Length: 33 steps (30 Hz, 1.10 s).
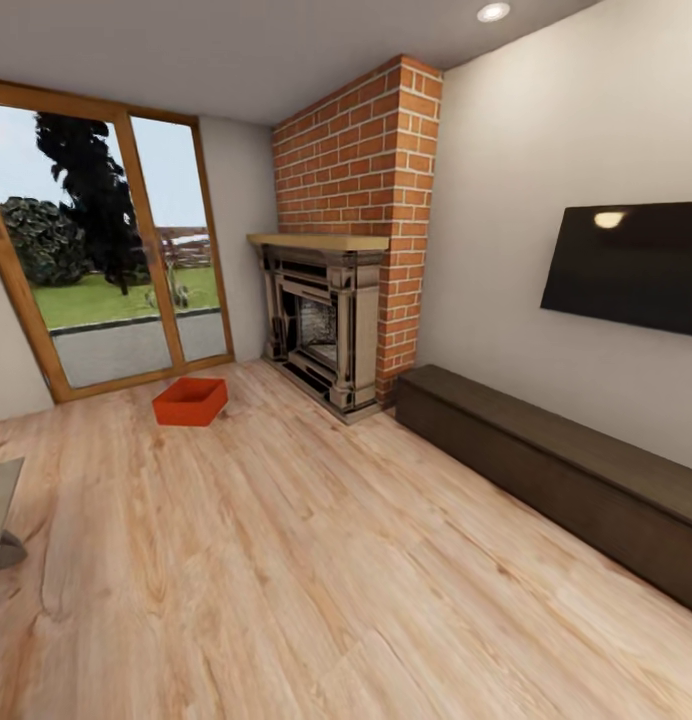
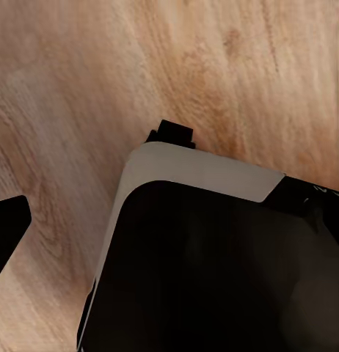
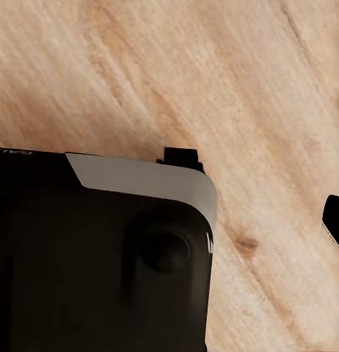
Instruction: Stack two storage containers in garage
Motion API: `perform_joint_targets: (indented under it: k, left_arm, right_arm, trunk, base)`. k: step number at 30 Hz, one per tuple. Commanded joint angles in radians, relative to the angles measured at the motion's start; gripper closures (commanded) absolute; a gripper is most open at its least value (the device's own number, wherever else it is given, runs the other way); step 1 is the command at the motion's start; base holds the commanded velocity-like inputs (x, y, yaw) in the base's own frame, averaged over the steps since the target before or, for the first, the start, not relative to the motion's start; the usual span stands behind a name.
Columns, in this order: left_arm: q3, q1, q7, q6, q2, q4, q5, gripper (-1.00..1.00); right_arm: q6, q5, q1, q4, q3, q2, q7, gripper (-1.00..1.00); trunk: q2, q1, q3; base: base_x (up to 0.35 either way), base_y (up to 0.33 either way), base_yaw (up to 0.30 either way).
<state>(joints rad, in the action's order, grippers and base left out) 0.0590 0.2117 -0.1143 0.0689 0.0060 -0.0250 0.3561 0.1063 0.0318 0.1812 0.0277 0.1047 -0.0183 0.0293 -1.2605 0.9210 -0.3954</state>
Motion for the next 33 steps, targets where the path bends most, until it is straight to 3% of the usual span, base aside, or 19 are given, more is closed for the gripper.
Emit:
perform_joint_targets:
  k: [1, 33]
  left_arm:
    - [0.006, 0.000, -0.004, 0.006, 0.000, -0.003, 0.007, -1.00]
    - [0.005, 0.000, 0.000, 0.019, 0.000, -0.003, 0.006, -1.00]
  right_arm:
    - [0.006, 0.004, 0.001, 0.003, 0.007, 0.000, 0.003, -1.00]
    - [0.007, 0.003, 0.001, 0.003, 0.006, 0.004, 0.006, -1.00]
  trunk:
    - [-0.001, 0.001, -0.001]
    - [-0.001, 0.001, -0.001]
  base:
    - [0.325, 0.000, 0.000]
    - [0.326, 0.000, 0.000]
